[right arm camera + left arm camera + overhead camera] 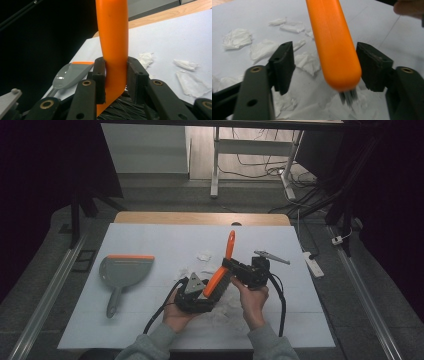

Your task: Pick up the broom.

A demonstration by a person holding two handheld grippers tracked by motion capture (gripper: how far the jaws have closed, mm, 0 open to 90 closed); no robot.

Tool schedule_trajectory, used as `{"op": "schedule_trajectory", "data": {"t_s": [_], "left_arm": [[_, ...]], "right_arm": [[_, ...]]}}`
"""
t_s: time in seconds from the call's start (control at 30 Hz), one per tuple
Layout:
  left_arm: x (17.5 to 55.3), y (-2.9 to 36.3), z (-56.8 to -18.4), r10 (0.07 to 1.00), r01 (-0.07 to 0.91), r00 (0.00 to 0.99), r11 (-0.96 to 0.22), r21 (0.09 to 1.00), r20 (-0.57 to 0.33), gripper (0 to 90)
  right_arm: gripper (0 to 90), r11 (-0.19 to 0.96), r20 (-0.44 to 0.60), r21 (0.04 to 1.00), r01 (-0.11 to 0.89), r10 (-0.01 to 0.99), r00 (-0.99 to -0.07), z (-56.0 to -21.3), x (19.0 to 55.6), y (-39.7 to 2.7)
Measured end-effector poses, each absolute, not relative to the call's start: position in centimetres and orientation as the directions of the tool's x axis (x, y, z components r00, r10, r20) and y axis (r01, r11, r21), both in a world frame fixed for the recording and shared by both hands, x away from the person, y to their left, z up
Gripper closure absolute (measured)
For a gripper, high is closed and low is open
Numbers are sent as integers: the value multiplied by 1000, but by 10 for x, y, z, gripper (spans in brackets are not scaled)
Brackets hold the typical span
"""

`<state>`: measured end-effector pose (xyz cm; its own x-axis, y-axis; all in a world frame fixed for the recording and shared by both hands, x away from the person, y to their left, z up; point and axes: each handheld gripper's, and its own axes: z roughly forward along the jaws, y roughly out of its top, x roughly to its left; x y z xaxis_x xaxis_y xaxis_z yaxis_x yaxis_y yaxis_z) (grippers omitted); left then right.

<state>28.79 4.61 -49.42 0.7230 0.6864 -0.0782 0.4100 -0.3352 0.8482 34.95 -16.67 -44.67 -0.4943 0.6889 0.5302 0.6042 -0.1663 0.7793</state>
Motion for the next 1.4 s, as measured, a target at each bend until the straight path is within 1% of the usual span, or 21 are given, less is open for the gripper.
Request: {"op": "schedule_trajectory", "data": {"t_s": [0.07, 0.17, 0.23, 0.3, 0.37, 0.57, 0.83, 0.9, 0.97, 1.0, 1.1, 1.17, 1.27, 1.3, 1.33, 1.37, 1.4], "left_arm": [[291, 45, -496, 691, 422, 717, -323, 847, -94, 401], [295, 46, -498, 694, 441, 710, -305, 844, -120, 489], [296, 46, -499, 695, 448, 708, -305, 841, -125, 586], [299, 47, -500, 692, 459, 709, -302, 836, -139, 717], [303, 50, -500, 677, 486, 712, -287, 826, -184, 759], [303, 53, -498, 663, 486, 725, -297, 822, -189, 791], [303, 57, -496, 650, 482, 738, -321, 815, -181, 800], [304, 58, -496, 649, 481, 740, -327, 814, -176, 800], [304, 60, -496, 646, 482, 744, -339, 808, -173, 801], [305, 63, -495, 642, 480, 749, -358, 800, -162, 801], [305, 68, -492, 639, 473, 756, -385, 793, -141, 801], [306, 71, -491, 633, 479, 761, -398, 782, -145, 800], [308, 75, -490, 624, 485, 769, -423, 765, -142, 800], [308, 75, -490, 624, 485, 769, -423, 765, -142, 800], [309, 75, -488, 622, 481, 774, -453, 751, -121, 800], [309, 75, -488, 622, 481, 774, -453, 751, -121, 800], [311, 75, -486, 612, 484, 782, -478, 733, -117, 800]], "right_arm": [[710, -177, 537, 778, 603, 685, -492, -448, 349, -166], [710, -189, 549, 773, 606, 678, -489, -449, 347, -165], [710, -195, 553, 771, 607, 677, -485, -450, 347, -166], [710, -201, 563, 764, 613, 671, -482, -452, 347, -166], [709, -203, 565, 764, 612, 670, -483, -452, 346, -167], [708, -199, 556, 774, 602, 668, -495, -450, 341, -168], [698, -182, 556, 774, 606, 654, -513, -450, 342, -167], [680, -154, 536, 783, 603, 659, -528, -449, 343, -167], [615, -125, 505, 799, 588, 670, -543, -447, 343, -167], [575, -107, 488, 807, 581, 676, -552, -445, 343, -168], [514, -45, 432, 829, 557, 684, -588, -439, 342, -173], [480, 23, 364, 850, 526, 696, -618, -434, 339, -176], [458, 139, 268, 866, 481, 683, -679, -428, 334, -178], [458, 180, 241, 867, 464, 664, -708, -427, 332, -178], [458, 224, 214, 866, 447, 641, -737, -425, 330, -177], [458, 269, 175, 866, 422, 628, -759, -423, 327, -176], [457, 313, 137, 864, 394, 608, -782, -421, 325, -175]]}}
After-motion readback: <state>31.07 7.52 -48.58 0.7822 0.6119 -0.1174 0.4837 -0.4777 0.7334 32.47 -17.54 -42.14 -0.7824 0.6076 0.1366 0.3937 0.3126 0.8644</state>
